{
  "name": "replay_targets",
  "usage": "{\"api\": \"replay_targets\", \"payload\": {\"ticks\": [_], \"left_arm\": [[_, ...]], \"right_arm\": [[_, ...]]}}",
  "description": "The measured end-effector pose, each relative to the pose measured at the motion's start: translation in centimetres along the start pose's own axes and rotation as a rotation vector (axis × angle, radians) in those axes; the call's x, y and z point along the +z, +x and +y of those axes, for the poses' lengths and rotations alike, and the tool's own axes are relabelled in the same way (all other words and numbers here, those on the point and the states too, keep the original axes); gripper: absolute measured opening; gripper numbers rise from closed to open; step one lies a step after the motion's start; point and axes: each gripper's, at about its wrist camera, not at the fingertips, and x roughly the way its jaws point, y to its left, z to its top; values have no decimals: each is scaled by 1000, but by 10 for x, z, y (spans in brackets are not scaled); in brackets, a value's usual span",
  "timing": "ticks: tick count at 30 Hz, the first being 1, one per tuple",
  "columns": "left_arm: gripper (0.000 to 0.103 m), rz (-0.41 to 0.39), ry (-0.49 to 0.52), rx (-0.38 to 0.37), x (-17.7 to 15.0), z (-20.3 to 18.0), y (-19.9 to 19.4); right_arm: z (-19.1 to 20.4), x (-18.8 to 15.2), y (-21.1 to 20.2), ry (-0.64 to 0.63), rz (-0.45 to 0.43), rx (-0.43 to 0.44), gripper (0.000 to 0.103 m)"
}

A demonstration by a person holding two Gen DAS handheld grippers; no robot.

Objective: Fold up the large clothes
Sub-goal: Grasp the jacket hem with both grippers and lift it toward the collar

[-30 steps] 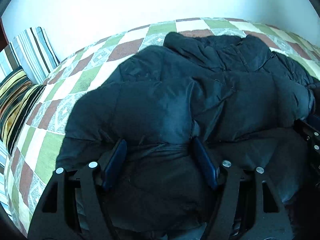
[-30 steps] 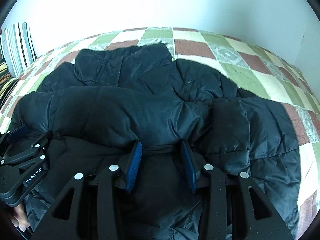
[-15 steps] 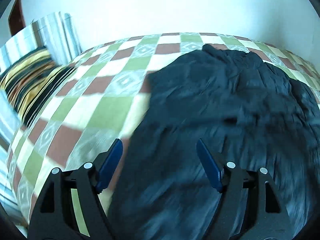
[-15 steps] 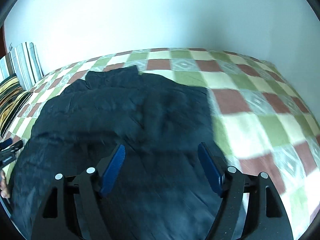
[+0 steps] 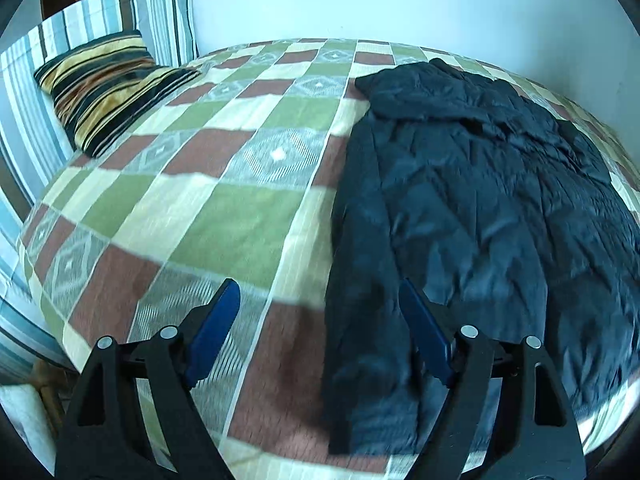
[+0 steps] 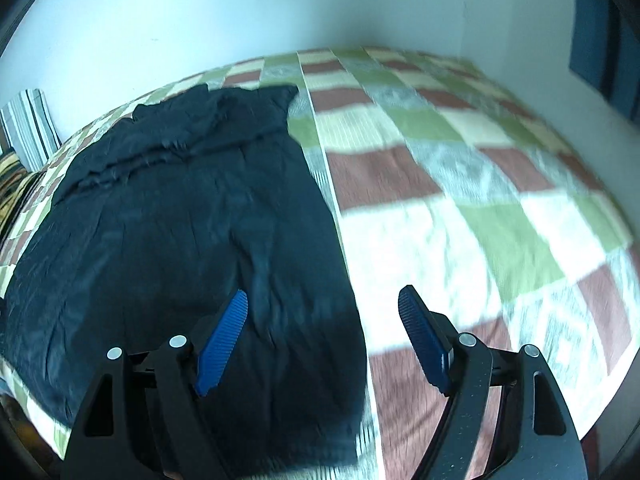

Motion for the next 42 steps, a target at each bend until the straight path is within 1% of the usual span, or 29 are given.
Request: {"api": "replay_targets", "payload": {"ticks": [4, 7, 10, 15, 17, 18, 19, 20, 21, 22, 23, 24, 25, 27, 28, 30, 31, 33, 36, 40, 42], "left_arm": [[82, 51, -12, -56, -22, 3, 1], [82, 65, -21, -65, -34, 2, 2], [82, 62, -49, -85, -38, 4, 3], [82, 91, -125, -151, -43, 13, 7], [80, 94, -127, -166, -45, 14, 6], [76, 92, -123, -174, -46, 13, 4], [73, 90, -118, -181, -47, 12, 3], [71, 89, -114, -189, -48, 12, 2], [66, 89, -109, -194, -48, 11, 2], [62, 88, -102, -202, -48, 9, 1], [60, 87, -100, -205, -48, 8, 1], [54, 88, -98, -212, -48, 7, 0], [46, 88, -95, -222, -48, 6, 0], [36, 91, -86, -249, -49, 3, -2], [35, 90, -80, -245, -49, 2, -2], [30, 83, -69, -248, -49, 0, -4], [25, 77, -68, -251, -49, -1, -6], [16, 65, -77, -267, -50, 0, -10], [11, 32, -88, -273, -49, 2, -21], [10, -29, -108, -282, -47, 12, -46], [10, -61, -134, -297, -44, 20, -60]], "right_arm": [[-6, -24, 5, 25, 40, 22, 77], [-6, -35, 4, 35, 41, 35, 77], [-7, -40, 3, 50, 42, 52, 77], [-8, -47, 0, 65, 44, 80, 77], [-6, -50, -3, 59, 44, 89, 77], [-5, -51, -4, 57, 44, 93, 76], [-3, -53, -5, 53, 42, 101, 74], [-2, -55, -6, 48, 40, 108, 68], [0, -56, -7, 46, 41, 120, 59], [1, -56, -7, 49, 43, 134, 55], [2, -56, -7, 53, 43, 137, 53], [3, -57, -8, 51, 43, 137, 50], [4, -56, -8, 50, 44, 141, 48], [2, -57, -10, 56, 43, 148, 41], [1, -57, -10, 61, 42, 153, 39], [-1, -57, -13, 75, 35, 167, 29], [-1, -57, -13, 80, 32, 170, 27], [-2, -57, -17, 88, 23, 177, 19], [-2, -58, -26, 99, -2, 190, 14], [-2, -60, -40, 103, -27, 208, 12], [-3, -59, -53, 102, -52, 227, 11]]}}
